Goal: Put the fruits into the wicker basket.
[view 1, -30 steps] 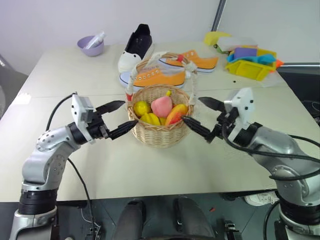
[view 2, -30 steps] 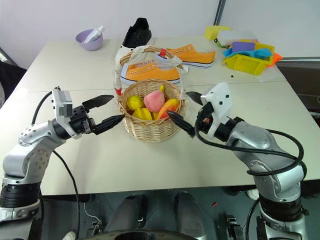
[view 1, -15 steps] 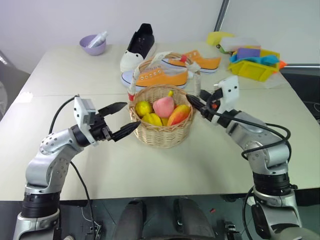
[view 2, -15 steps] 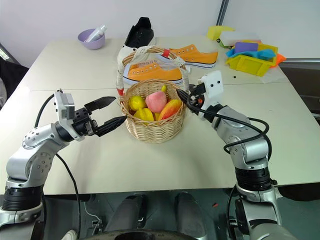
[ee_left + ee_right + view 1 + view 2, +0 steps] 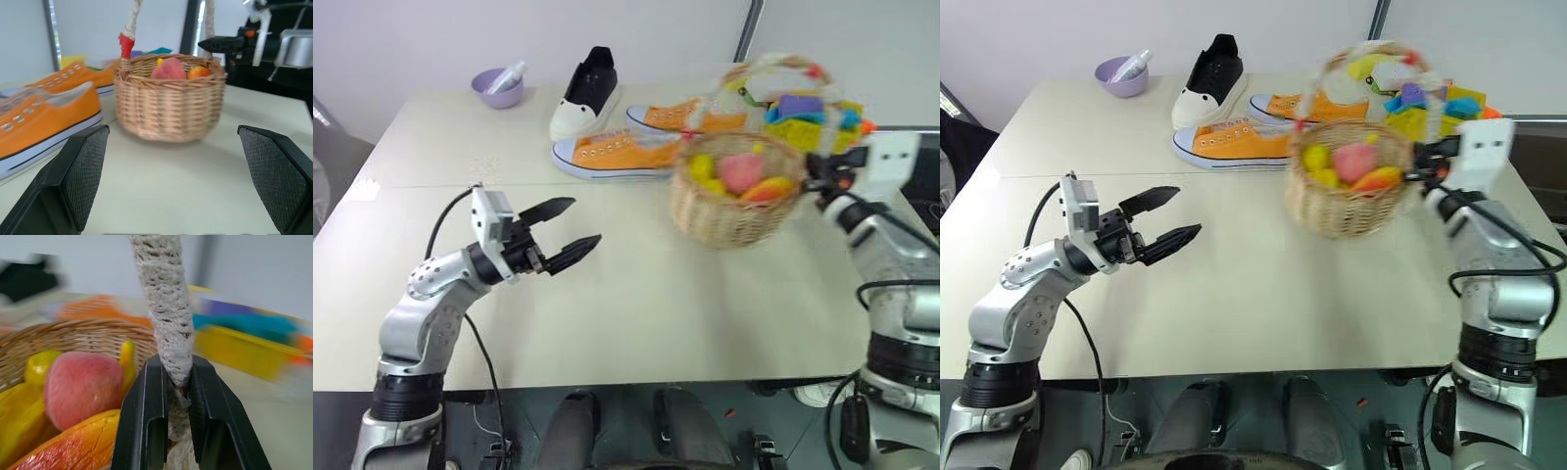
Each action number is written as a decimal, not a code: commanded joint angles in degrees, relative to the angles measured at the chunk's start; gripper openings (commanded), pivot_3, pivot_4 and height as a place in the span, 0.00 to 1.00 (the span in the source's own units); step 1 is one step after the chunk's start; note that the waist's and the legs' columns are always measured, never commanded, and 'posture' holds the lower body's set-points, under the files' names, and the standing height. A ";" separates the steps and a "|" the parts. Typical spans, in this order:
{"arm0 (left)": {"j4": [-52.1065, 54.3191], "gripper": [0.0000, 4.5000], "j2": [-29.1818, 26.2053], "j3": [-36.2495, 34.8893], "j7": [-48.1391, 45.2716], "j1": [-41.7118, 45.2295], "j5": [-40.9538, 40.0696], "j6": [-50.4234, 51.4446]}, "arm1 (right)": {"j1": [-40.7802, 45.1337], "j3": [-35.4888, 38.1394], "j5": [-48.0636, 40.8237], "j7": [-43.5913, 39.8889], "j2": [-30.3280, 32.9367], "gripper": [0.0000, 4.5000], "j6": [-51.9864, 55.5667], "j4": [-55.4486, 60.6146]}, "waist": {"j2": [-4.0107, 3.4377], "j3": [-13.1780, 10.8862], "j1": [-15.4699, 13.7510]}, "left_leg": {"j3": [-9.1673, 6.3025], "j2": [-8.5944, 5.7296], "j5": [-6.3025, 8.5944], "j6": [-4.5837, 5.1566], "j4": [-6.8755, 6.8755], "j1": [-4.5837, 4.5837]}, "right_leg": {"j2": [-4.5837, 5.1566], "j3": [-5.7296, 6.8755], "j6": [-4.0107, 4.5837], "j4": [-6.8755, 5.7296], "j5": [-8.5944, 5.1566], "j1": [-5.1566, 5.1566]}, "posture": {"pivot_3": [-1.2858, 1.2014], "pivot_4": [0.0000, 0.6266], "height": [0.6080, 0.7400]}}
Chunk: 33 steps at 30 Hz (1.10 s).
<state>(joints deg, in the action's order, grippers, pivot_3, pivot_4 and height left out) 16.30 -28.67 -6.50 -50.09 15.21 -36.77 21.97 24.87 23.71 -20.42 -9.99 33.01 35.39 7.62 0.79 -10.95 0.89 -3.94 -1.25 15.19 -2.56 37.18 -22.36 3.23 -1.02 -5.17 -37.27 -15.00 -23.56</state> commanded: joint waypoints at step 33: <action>-16.58 1.00 -0.95 -8.08 12.97 -11.00 14.84 -13.79 | -28.38 -4.30 -6.26 -27.37 1.06 0.79 -14.74 14.89 | -0.18 0.10 -0.30 | 0.43 0.51 0.09 0.13 -0.03 0.51 | -0.39 -0.45 0.09 0.12 0.03 0.29 | 0.52 0.24 0.92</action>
<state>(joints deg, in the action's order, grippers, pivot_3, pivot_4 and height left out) -0.54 -29.55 -12.85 -37.14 4.68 -21.76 9.32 -4.69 18.85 -26.09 -37.79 34.13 21.51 21.21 0.61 -10.85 0.59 -3.51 -0.75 15.28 -2.43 37.15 -21.85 2.85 -1.47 -5.08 -37.15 -14.96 -23.27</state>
